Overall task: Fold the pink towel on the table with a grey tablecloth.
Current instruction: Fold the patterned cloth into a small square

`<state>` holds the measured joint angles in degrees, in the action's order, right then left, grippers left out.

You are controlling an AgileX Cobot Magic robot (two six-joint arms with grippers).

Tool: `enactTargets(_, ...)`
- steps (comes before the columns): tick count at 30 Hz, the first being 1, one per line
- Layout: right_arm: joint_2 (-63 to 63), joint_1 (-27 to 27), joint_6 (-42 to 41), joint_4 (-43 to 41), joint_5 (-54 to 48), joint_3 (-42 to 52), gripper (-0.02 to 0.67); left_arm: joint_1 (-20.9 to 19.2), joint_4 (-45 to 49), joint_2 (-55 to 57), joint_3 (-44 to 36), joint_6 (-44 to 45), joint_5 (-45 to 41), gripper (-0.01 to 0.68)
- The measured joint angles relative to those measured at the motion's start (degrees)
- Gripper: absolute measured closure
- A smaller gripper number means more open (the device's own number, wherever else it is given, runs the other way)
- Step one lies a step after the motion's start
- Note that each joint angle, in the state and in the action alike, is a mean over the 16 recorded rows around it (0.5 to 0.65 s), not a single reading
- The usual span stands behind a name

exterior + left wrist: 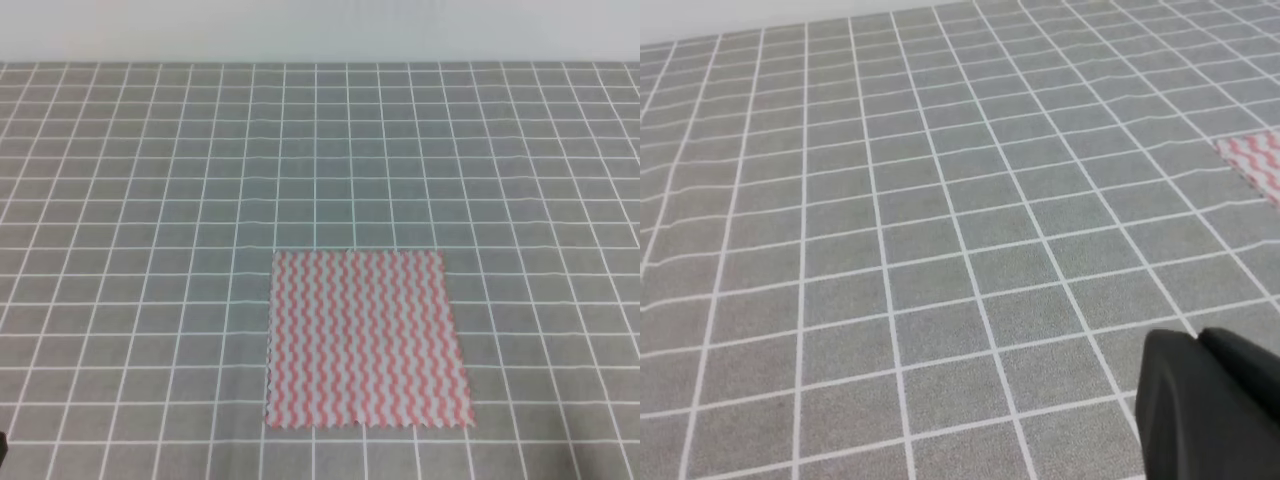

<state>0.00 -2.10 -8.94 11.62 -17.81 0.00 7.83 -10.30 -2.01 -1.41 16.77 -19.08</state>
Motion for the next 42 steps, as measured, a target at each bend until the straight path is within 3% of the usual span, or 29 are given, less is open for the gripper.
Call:
enactTargets(6,0.00,0.00,0.00,0.00,0.19,0.00,0.667,0.04,-1.81,0.00,0.00,-0.02,2.25,0.673)
enactTargets(11,0.00,0.00,0.00,2.57,2.49,0.00,0.667,0.05,-9.51,0.00,0.00,-0.09,6.49,0.673)
enactTargets(21,0.00,0.00,-0.01,22.71,11.93,0.00,0.667,0.05,-35.15,0.00,0.00,-0.11,14.41,0.673)
enactTargets(28,0.00,0.00,-0.05,34.94,14.90,-0.04,0.667,0.05,-44.53,0.50,0.13,-0.53,15.22,0.673)
enactTargets(35,2.51,0.00,-0.09,35.68,10.01,-2.89,0.667,0.05,-46.76,5.07,2.75,0.58,12.10,0.673)
enactTargets(42,11.16,0.00,-0.09,32.17,-0.44,-9.88,0.667,0.05,-48.35,16.52,10.47,7.82,3.24,0.673)
